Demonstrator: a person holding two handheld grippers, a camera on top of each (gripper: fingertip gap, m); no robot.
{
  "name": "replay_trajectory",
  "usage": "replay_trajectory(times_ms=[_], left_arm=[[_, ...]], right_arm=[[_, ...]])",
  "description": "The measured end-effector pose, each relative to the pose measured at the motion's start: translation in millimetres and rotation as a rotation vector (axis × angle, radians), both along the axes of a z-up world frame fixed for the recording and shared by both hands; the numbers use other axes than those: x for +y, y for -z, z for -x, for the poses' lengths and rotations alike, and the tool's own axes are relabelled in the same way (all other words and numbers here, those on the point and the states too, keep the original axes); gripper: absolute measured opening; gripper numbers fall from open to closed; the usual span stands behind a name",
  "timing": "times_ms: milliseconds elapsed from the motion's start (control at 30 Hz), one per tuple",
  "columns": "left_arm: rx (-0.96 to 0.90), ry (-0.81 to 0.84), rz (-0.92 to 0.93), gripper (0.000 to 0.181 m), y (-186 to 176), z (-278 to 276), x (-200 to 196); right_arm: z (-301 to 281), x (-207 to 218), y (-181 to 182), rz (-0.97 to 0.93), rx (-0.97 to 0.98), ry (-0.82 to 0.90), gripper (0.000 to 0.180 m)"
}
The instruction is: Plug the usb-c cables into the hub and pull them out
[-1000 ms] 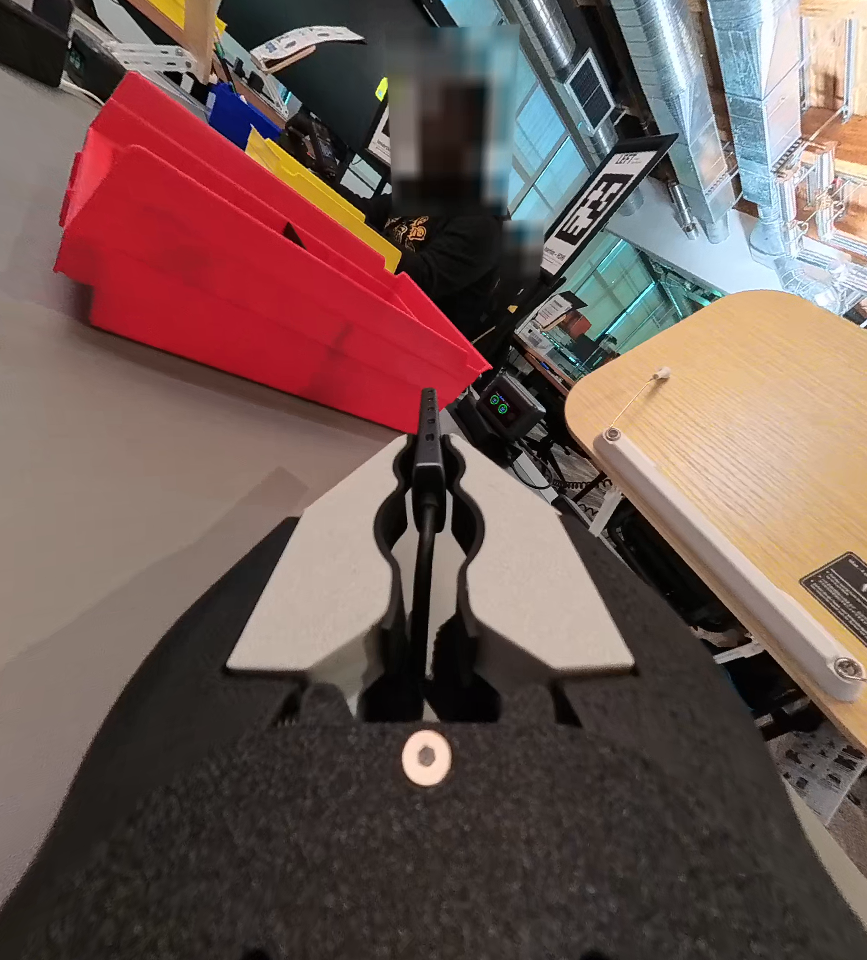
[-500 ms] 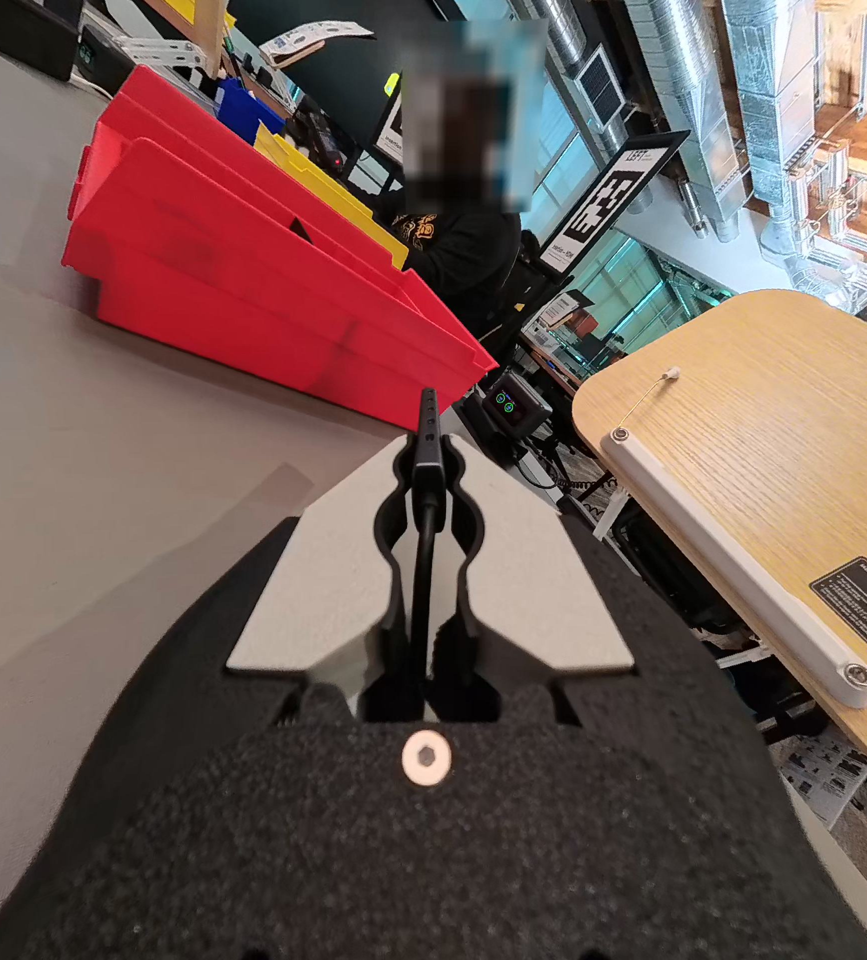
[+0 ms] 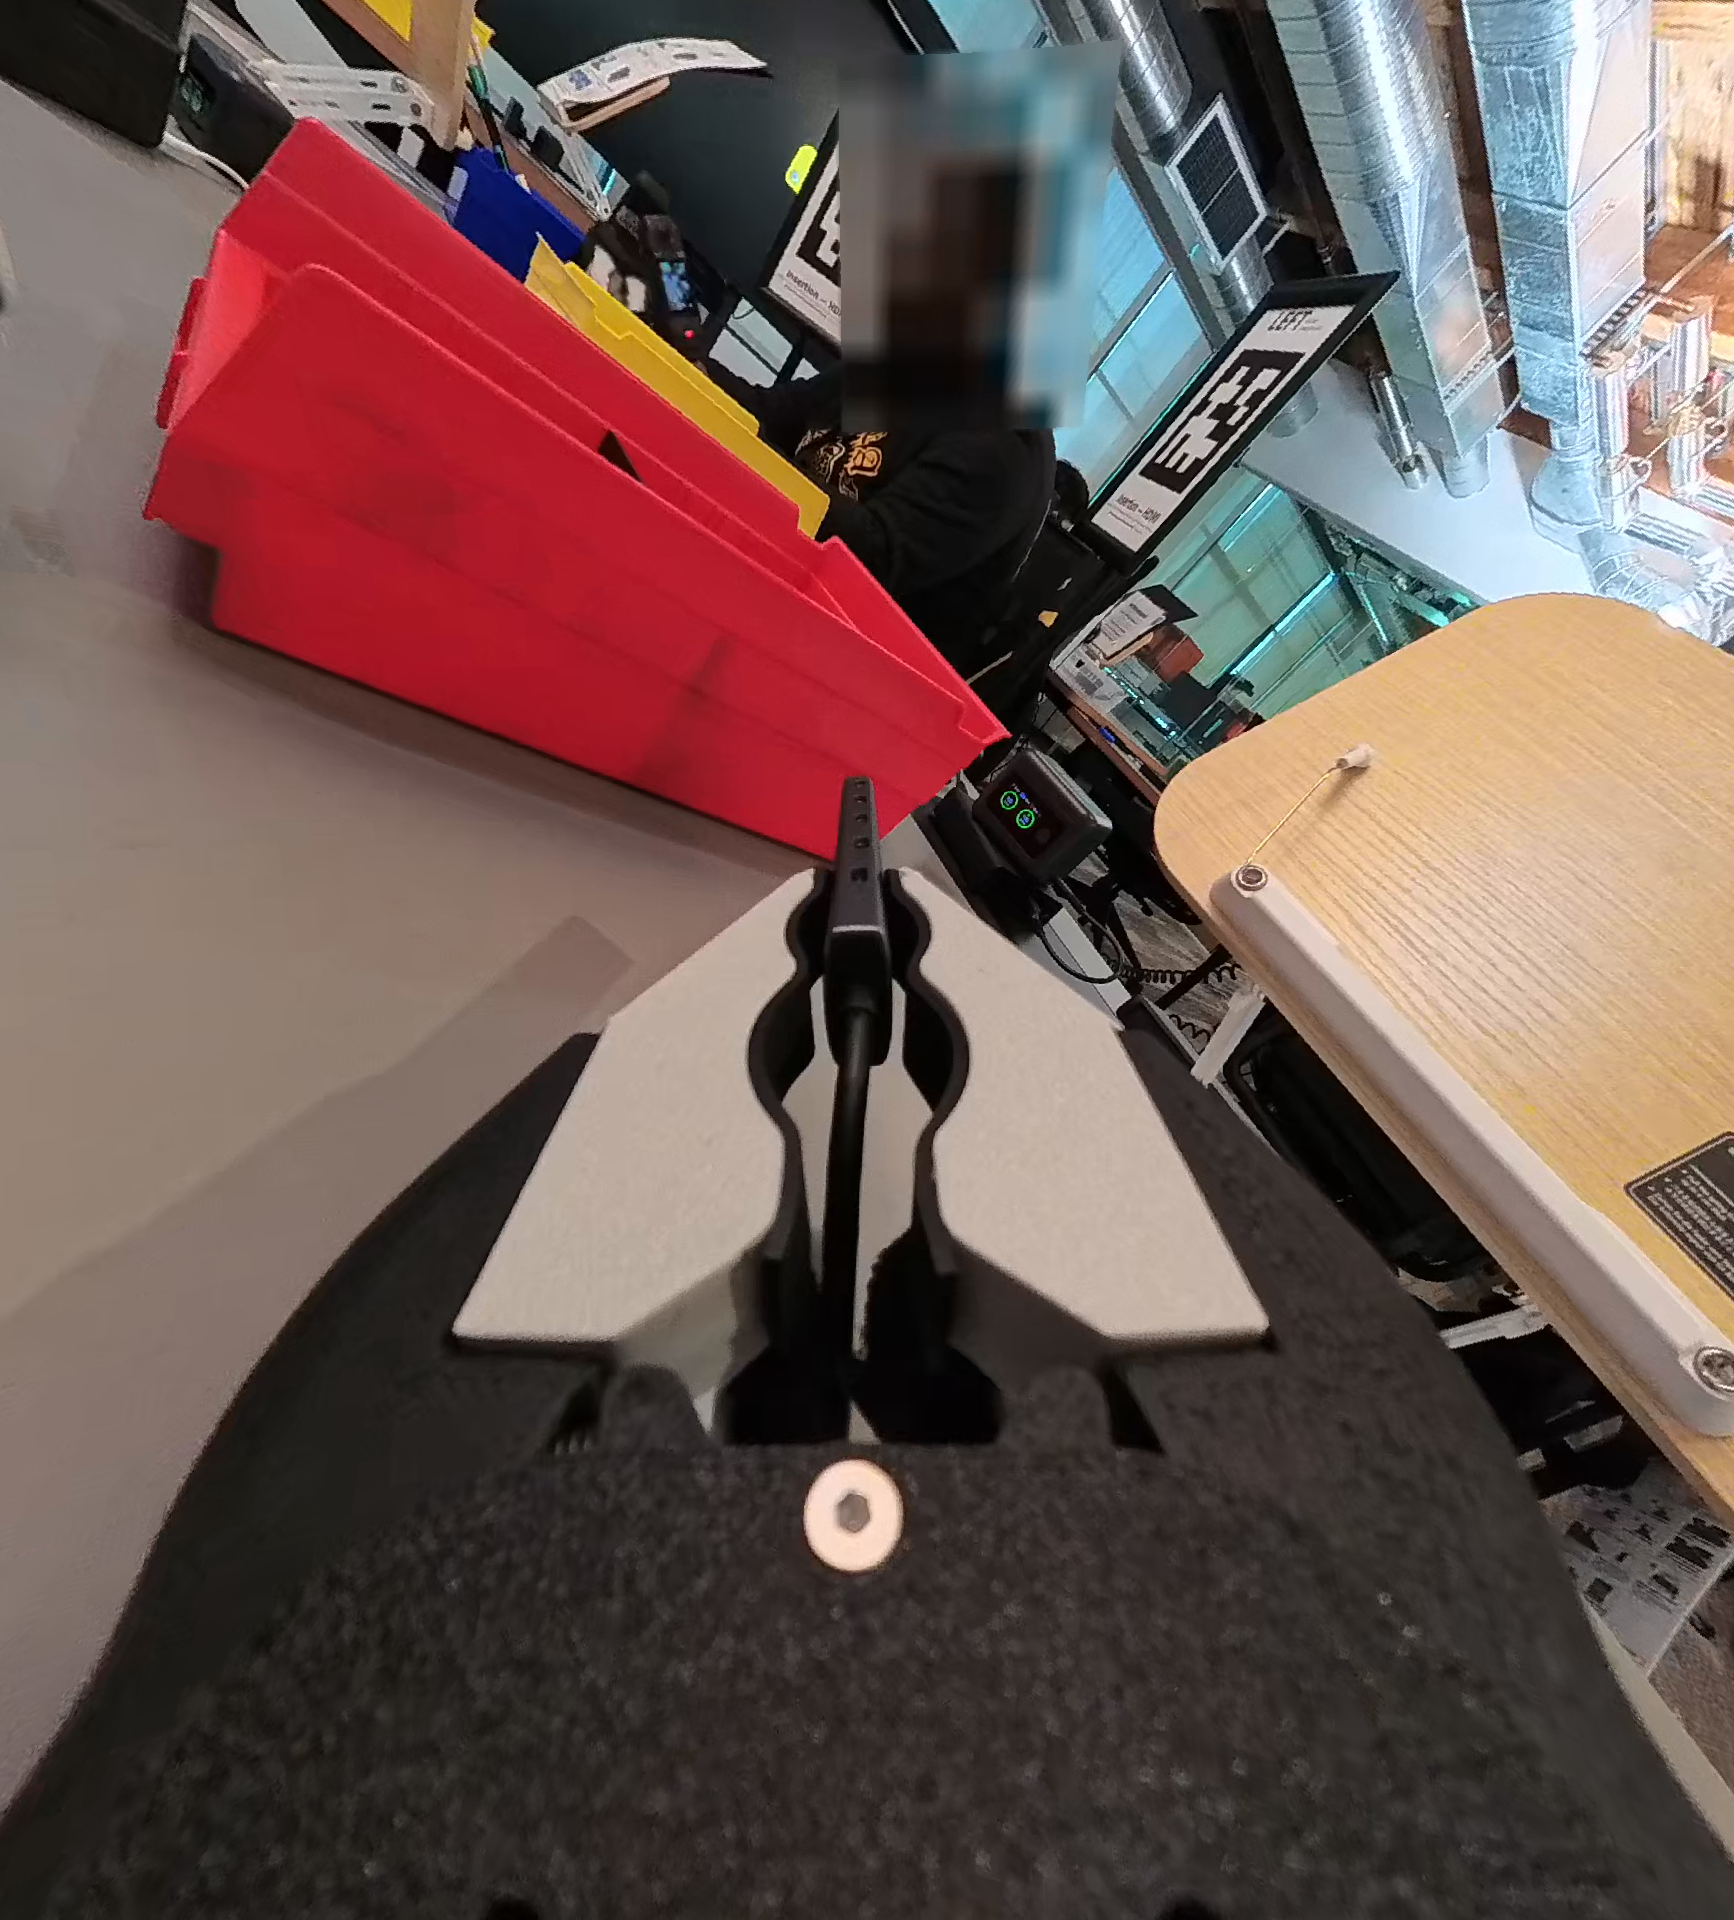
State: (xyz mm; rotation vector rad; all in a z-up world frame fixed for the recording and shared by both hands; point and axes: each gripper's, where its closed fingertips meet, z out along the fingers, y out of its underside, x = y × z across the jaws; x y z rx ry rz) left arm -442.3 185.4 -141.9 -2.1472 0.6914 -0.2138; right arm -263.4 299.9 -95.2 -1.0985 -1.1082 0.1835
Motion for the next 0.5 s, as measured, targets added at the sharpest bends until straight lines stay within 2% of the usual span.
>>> replay_trajectory(times_ms=[33, 133, 200, 333, 500], left_arm=[[-0.041, -0.048, -0.018, 0.027, -15, -1, -2], [-0.181, -0.094, -0.113, 0.025, -63, -31, -23], [-0.236, -0.083, -0.085, 0.026, -68, -68, -46], [-0.247, -0.037, 0.067, 0.033, -35, -145, -85], [-0.074, 0.061, 0.083, 0.032, 10, -173, -103]], right_arm=[[0, 0, 0, 0.000, -0.001, 0.001, 0.009], [-1, 1, 0, 0.001, 0.002, 0.005, 0.009], [0, 1, 0, 0.001, -0.001, 0.007, 0.009], [0, 1, 1, -0.003, -0.006, 0.009, 0.009], [0, 0, 2, -0.008, -0.012, 0.011, 0.009]])
